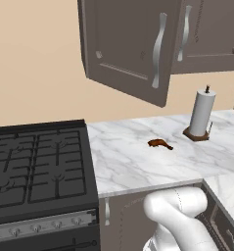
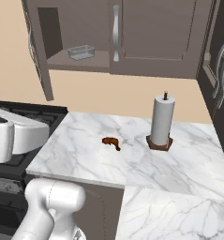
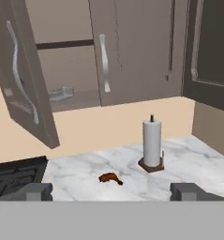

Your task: Retrieve the tupperware from the cabinet, then place the raw meat into the tupperware to avoid contamination.

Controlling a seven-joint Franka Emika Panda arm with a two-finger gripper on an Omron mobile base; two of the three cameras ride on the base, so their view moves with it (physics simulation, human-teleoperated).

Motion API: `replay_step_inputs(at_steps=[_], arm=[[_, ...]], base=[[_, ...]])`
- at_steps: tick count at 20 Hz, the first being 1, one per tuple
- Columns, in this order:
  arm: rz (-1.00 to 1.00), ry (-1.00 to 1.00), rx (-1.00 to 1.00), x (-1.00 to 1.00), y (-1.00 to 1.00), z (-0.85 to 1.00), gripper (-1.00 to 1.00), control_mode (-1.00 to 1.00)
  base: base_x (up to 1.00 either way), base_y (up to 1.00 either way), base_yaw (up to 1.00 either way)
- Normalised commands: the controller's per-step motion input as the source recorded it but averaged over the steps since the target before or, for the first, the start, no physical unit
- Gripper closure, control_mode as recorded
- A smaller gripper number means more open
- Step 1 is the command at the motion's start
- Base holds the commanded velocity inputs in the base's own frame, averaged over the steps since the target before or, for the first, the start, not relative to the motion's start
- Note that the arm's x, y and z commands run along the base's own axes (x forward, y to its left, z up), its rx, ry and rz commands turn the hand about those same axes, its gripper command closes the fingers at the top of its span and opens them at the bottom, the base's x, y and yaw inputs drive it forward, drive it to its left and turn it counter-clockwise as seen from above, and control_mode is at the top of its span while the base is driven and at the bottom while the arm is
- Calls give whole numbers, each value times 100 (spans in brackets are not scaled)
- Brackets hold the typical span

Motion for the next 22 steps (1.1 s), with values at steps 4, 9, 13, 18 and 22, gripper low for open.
replay_step_inputs(at_steps=[4, 9, 13, 18, 22], arm=[[2, 6, 7, 26, -16, 0, -100, -100], [4, 5, 9, 22, -4, -7, -100, -100], [5, 6, 12, 21, 0, -25, -100, -100], [4, 1, 9, 23, 0, -23, -100, -100], [3, 0, 3, 25, 0, -25, -100, -100]], base=[[0, 0, 0], [0, 0, 0], [0, 0, 0], [0, 0, 0], [0, 0, 0]])
